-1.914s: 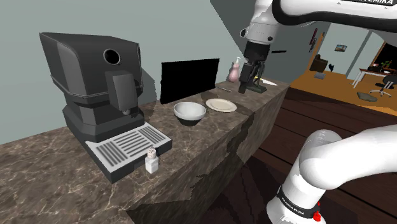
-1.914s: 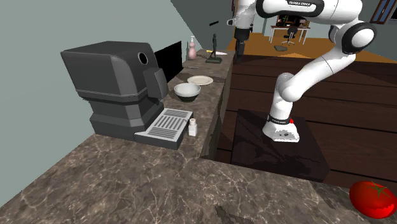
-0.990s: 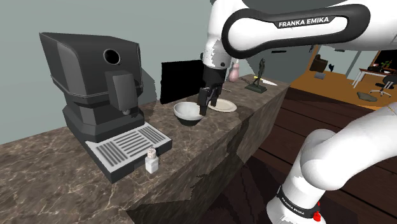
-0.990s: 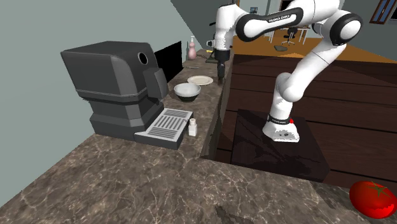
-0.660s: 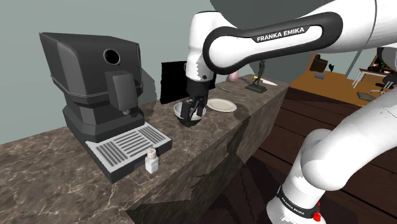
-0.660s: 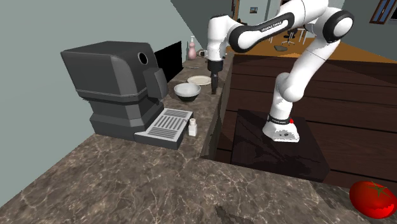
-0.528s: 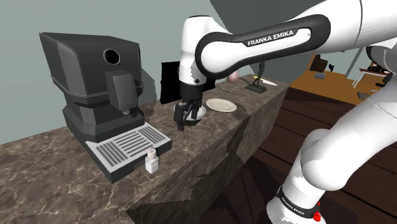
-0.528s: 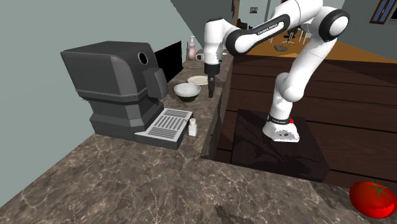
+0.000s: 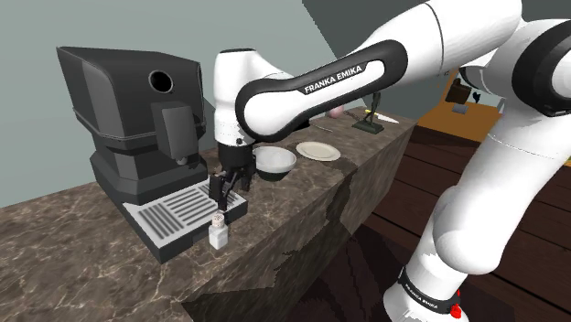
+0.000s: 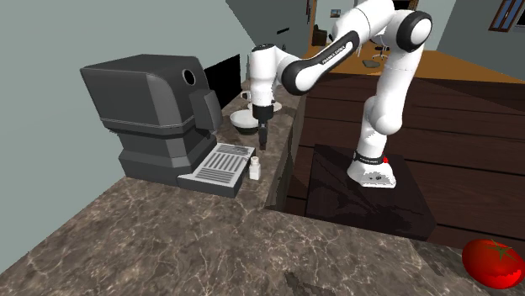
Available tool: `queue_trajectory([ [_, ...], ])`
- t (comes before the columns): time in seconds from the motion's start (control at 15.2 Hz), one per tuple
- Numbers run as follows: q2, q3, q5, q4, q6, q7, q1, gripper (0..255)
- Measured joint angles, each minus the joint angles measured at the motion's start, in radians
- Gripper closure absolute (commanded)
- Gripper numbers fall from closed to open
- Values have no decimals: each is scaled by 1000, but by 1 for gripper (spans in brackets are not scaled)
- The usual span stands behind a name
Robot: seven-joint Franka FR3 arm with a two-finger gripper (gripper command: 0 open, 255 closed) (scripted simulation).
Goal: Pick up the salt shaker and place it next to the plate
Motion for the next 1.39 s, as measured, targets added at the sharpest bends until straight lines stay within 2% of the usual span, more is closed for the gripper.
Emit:
queue_trajectory([
  [0.2, 93, 20, -42, 47, 34, 47, 14, 0],
  [0.46, 142, 24, -68, 44, 81, 72, 22, 0],
  [0.73, 170, 22, -85, 22, 127, 82, 24, 0],
  [1.12, 176, 22, -89, 17, 137, 86, 25, 0],
  [1.19, 176, 22, -89, 17, 137, 86, 25, 255],
  [1.39, 175, 22, -89, 17, 137, 86, 25, 255],
])
